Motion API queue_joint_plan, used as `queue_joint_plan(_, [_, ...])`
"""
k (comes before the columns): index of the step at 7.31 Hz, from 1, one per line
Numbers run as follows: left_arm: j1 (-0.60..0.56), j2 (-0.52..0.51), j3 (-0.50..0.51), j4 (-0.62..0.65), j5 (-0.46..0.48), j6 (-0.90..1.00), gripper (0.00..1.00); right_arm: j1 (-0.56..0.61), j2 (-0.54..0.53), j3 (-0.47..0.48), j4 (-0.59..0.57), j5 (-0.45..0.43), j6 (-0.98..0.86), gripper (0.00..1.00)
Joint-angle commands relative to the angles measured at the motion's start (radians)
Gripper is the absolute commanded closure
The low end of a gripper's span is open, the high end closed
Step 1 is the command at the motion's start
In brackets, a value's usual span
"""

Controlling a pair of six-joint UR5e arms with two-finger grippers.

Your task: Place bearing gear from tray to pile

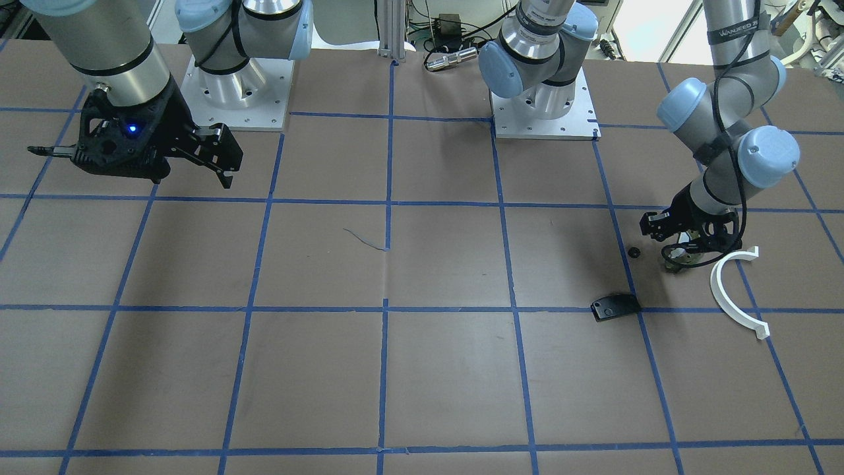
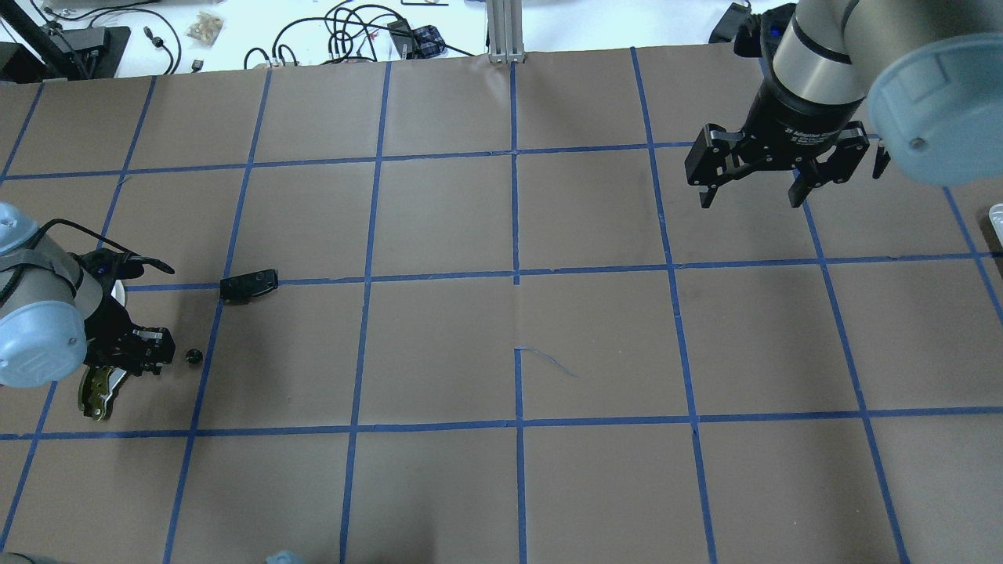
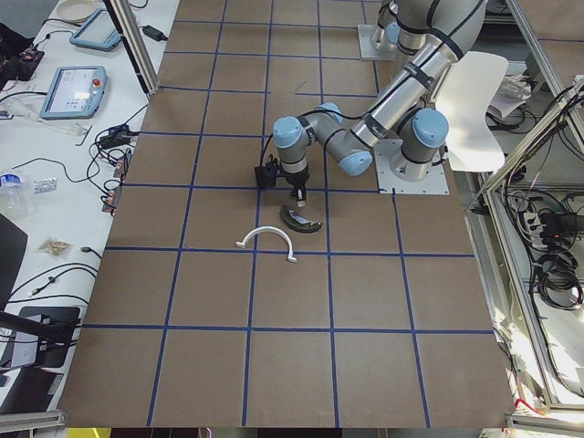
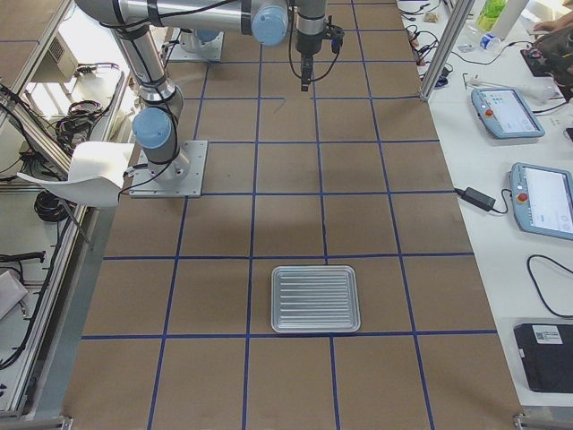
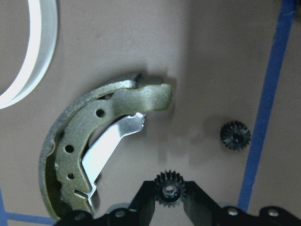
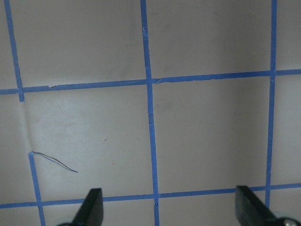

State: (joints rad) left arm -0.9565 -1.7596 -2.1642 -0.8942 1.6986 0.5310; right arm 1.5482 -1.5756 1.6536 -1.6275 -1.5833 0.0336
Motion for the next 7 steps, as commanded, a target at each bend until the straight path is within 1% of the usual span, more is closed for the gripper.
queue_joint_plan(1, [0.001, -0.014, 0.003, 0.008, -0.04, -0.002, 0.97, 0.003, -0.001, 0.0, 0.004, 0.003, 0.002, 0.0])
queue_joint_plan(2, [-0.001, -0.017, 0.003, 0.008, -0.042, -0.002, 0.87, 0.004, -0.003, 0.0, 0.023, 0.008, 0.002, 0.0])
queue_joint_plan(3, [-0.001, -0.021, 0.003, 0.008, -0.043, 0.0, 0.43, 0.004, -0.003, 0.0, 0.024, 0.009, 0.0, 0.0])
queue_joint_plan(4, [-0.001, -0.026, 0.004, 0.008, -0.047, 0.0, 0.05, 0.006, -0.006, 0.0, 0.024, 0.006, 0.002, 0.0])
queue_joint_plan(5, [-0.001, -0.024, 0.004, 0.006, -0.056, 0.0, 0.0, 0.006, -0.006, 0.0, 0.023, 0.003, 0.0, 0.0])
queue_joint_plan(6, [-0.011, -0.005, 0.006, 0.005, -0.054, -0.002, 0.0, 0.006, -0.006, 0.0, 0.024, 0.003, -0.001, 0.0])
queue_joint_plan(7, [-0.036, 0.034, 0.033, -0.015, -0.062, -0.002, 0.0, 0.006, -0.004, 0.0, 0.024, 0.008, -0.003, 0.0])
